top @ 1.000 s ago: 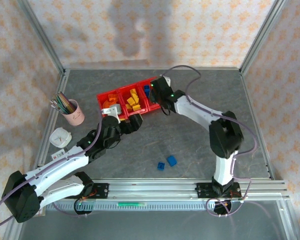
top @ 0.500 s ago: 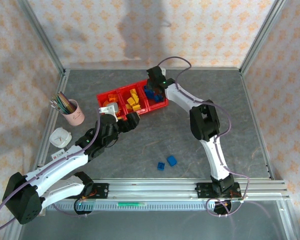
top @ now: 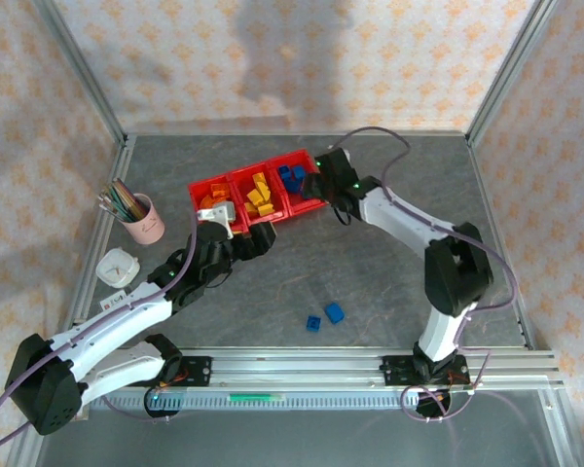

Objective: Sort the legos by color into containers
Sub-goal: Place the lego in the container, then pick up the lego from the bottom-center of the table.

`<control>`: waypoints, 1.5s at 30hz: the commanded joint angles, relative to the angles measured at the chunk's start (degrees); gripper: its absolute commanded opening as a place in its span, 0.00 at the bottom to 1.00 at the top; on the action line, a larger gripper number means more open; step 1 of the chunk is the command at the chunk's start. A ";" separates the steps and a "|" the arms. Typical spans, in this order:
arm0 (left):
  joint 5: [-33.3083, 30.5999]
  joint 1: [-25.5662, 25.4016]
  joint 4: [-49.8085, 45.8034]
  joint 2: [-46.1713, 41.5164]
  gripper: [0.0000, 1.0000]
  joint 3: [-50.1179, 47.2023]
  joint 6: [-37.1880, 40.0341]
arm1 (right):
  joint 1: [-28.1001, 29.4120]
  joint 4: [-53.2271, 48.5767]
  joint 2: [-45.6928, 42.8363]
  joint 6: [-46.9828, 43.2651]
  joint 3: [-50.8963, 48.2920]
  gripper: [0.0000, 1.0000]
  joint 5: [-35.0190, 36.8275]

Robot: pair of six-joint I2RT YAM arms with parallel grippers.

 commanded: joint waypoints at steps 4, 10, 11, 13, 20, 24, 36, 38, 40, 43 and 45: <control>-1.39 -4.66 -1.49 -2.03 0.99 -0.45 -1.60 | 2.65 -2.66 -9.30 0.83 -12.63 0.72 -1.34; -4.21 -10.83 -0.42 -2.06 0.99 -2.24 -4.65 | 7.13 -6.06 -17.14 3.49 -22.84 0.75 -0.63; -4.49 -11.64 -0.34 -1.89 0.99 -2.56 -5.19 | 8.12 -6.69 -18.51 4.28 -24.37 0.76 -0.20; -4.83 -13.12 -0.18 -1.78 0.99 -3.09 -6.25 | 9.66 -7.79 -20.88 5.97 -27.30 0.77 -0.17; -7.55 -17.80 -0.50 -2.82 0.99 -4.84 -9.17 | 16.44 -10.86 -28.23 13.18 -36.11 0.79 -0.42; -8.32 -18.83 -0.30 -3.53 0.99 -6.36 -10.42 | 21.18 -10.43 -30.90 17.83 -40.16 0.80 -1.29; -9.32 -18.90 -0.86 -4.63 0.99 -7.70 -10.78 | 28.20 -10.44 -27.57 23.42 -41.61 0.76 0.84; -9.55 -18.94 -0.86 -4.94 0.99 -8.02 -10.89 | 28.56 -10.52 -26.66 23.38 -41.74 0.74 0.79; -9.70 -18.95 -1.03 -5.22 0.99 -8.24 -10.97 | 28.58 -11.97 -26.00 24.38 -41.95 0.72 2.19; -9.88 -18.98 -1.39 -5.38 0.99 -8.15 -10.93 | 28.65 -13.50 -26.19 25.38 -42.39 0.69 3.35; -10.03 -18.91 -1.30 -5.34 0.99 -8.06 -10.89 | 28.57 -14.76 -26.96 26.85 -42.86 0.65 4.43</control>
